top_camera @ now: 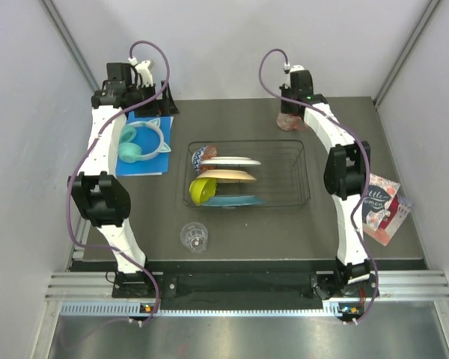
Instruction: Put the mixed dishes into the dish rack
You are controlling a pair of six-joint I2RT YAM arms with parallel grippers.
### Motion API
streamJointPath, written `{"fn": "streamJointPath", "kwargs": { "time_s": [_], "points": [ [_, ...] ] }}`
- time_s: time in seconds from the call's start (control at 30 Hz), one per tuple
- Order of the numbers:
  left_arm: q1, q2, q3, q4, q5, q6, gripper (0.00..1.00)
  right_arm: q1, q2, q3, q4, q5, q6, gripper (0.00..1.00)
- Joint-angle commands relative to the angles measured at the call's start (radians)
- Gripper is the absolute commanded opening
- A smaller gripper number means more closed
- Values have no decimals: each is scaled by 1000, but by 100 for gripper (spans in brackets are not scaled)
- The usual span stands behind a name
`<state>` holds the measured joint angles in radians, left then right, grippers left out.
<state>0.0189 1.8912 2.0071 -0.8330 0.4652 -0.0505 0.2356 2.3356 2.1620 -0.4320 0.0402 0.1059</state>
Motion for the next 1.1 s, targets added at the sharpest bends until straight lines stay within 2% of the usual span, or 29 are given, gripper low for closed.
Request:
{"fn": "streamJointPath", "kwargs": {
  "time_s": [0.0,0.4,0.43,0.47,0.5,0.53,0.67,0.73,0.77,0.93,1.07],
  "points": [
    [3,5,-2,31,-20,14,99,71,-27,12,10,-37,-40,0],
    [4,-7,-60,54,-27,15,99,229,-76,13,-37,-85,-86,0],
    [4,-6,-64,58,-22,5,99,240,-70,16,-48,-88,-84,4],
    [4,3,-62,58,-17,-2,99,243,-67,18,-54,-94,-84,27],
    [0,8,-57,57,-8,-9,99,246,-62,22,-57,-100,-81,37],
    [-4,15,-50,60,-10,-15,99,252,-61,22,-66,-105,-78,42],
    [-49,84,14,61,-46,0,99,258,-88,29,-65,-108,-78,83],
    [-72,124,88,58,-50,6,99,258,-128,24,-54,-100,-77,95],
    [-80,173,120,49,-53,8,99,258,-143,21,-53,-94,-83,100],
    [-152,322,347,38,-54,3,99,239,-286,-14,-42,-91,-91,100],
    [-226,420,443,75,-80,-6,99,202,-433,-128,2,-91,-74,100]
  ]
}}
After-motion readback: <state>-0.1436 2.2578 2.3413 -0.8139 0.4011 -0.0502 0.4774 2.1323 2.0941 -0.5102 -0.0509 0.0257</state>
